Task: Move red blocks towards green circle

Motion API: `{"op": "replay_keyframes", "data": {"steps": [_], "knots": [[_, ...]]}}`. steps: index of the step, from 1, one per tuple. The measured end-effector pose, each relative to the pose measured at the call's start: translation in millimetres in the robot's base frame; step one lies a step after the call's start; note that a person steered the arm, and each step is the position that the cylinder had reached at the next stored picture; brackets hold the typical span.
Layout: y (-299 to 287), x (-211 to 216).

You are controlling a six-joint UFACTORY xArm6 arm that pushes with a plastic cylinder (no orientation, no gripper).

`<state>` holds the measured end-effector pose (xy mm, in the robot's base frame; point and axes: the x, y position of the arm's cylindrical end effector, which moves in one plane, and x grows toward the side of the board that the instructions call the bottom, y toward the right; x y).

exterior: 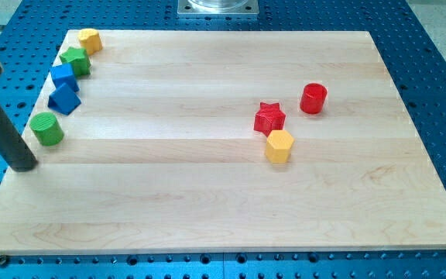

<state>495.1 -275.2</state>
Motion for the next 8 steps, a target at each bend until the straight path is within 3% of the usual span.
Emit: {"op": "replay_keyframes", "data": {"steps": [1,2,3,5,6,7,8], "knots": [[18.1,-30.1],[31.7,-29.0],[103.1,-35.9],[86.0,-53.7],[161.0,-115.2],[277.9,-164.3],[440.2,-186.2]]}}
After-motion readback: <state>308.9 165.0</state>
